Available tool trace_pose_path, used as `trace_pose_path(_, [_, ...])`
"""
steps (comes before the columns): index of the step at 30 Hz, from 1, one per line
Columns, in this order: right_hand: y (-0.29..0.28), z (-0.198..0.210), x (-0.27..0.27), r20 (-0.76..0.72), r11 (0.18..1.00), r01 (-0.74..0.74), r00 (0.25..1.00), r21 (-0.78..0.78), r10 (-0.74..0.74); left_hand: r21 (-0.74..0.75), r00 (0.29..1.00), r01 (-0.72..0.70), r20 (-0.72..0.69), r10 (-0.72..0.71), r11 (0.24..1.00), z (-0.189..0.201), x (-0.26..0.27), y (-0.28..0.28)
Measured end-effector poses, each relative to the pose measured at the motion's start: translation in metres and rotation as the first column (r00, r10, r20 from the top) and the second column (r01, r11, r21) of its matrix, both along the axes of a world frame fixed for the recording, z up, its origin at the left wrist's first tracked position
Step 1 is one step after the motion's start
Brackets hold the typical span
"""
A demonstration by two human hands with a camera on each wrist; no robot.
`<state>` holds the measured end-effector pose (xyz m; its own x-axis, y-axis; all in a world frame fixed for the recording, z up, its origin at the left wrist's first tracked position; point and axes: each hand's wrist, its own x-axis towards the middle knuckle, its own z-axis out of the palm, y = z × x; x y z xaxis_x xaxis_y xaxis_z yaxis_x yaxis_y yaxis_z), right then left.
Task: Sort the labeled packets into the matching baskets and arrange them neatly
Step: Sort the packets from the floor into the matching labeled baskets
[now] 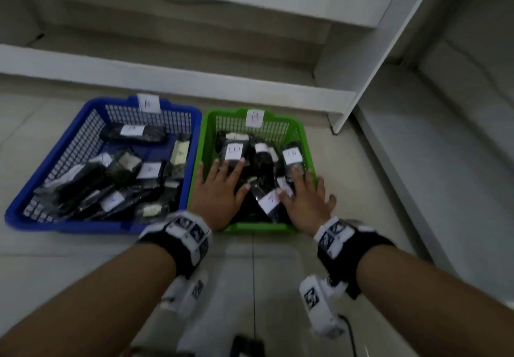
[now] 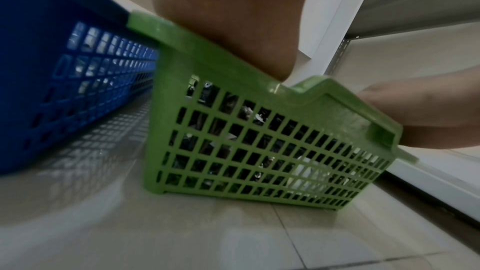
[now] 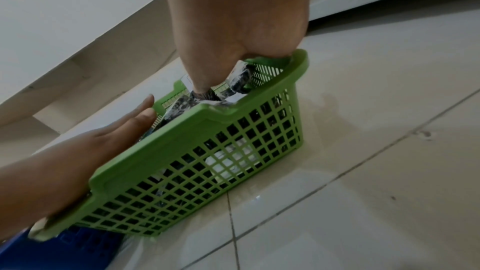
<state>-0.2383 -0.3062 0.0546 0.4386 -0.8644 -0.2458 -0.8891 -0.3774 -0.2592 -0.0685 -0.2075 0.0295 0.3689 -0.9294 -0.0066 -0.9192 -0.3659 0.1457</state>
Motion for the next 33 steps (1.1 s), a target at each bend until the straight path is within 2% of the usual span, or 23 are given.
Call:
trace_pose_path(4, [0.015,0.008,-0.014,0.125,0.958,-0.127,0.979,-0.258,0.163,-0.053,0.99,0.142,0.014,-0.141,0.988,0.014,-0.004,0.018])
trace_pose_path(7, [0.036,0.005,-0.032,0.097,0.803,-0.333,0.897,-0.493,0.431,-0.165,0.946,0.321,0.089,-0.31,0.933,0.019,-0.014,0.046])
trace_pose_path(9, [0.052,0.002,-0.042,0.017,0.673,-0.529,0.78,-0.517,0.626,-0.158,0.885,0.461,0.15,-0.44,0.873,0.016,-0.023,0.073])
trace_pose_path(12, [0.082,-0.003,-0.055,-0.061,0.541,-0.749,0.605,-0.382,0.794,-0.053,0.765,0.633,0.198,-0.613,0.772,0.004,-0.029,0.123])
trace_pose_path(14, [0.103,-0.008,-0.062,-0.136,0.416,-0.881,0.451,-0.224,0.882,0.018,0.722,0.678,0.167,-0.671,0.734,-0.003,-0.026,0.158])
trace_pose_path(17, [0.132,-0.011,-0.065,-0.261,0.177,-0.984,0.17,0.007,0.95,0.159,0.721,0.672,0.084,-0.688,0.724,-0.009,-0.01,0.205])
trace_pose_path(18, [0.139,-0.011,-0.065,-0.277,0.119,-0.991,0.097,0.062,0.956,0.2,0.733,0.659,0.047,-0.679,0.725,-0.01,-0.004,0.218])
trace_pose_path(20, [0.148,-0.011,-0.064,-0.305,0.045,-0.982,-0.013,0.183,0.952,0.267,0.749,0.642,-0.017,-0.662,0.719,-0.01,0.007,0.239])
trace_pose_path(22, [0.154,-0.01,-0.061,-0.347,0.005,-0.974,-0.075,0.226,0.935,0.314,0.746,0.643,-0.05,-0.664,0.699,-0.013,0.012,0.249])
trace_pose_path(24, [0.158,-0.009,-0.058,-0.372,0.02,-0.971,-0.072,0.236,0.925,0.342,0.725,0.659,-0.053,-0.686,0.67,-0.016,0.012,0.251])
trace_pose_path(26, [0.162,-0.008,-0.054,-0.382,0.086,-0.957,-0.028,0.277,0.924,0.362,0.709,0.669,-0.048,-0.704,0.649,-0.017,0.007,0.248])
trace_pose_path(28, [0.166,-0.009,-0.053,-0.386,0.169,-0.922,0.023,0.349,0.922,0.408,0.729,0.646,-0.081,-0.68,0.645,-0.017,0.001,0.245])
trace_pose_path(30, [0.169,-0.01,-0.05,-0.352,0.292,-0.866,0.147,0.406,0.925,0.457,0.773,0.604,-0.136,-0.62,0.653,-0.013,-0.003,0.242])
trace_pose_path(33, [0.169,-0.003,-0.039,-0.261,0.504,-0.718,0.432,0.48,0.863,0.476,0.849,0.528,-0.267,-0.456,0.704,-0.009,-0.004,0.238])
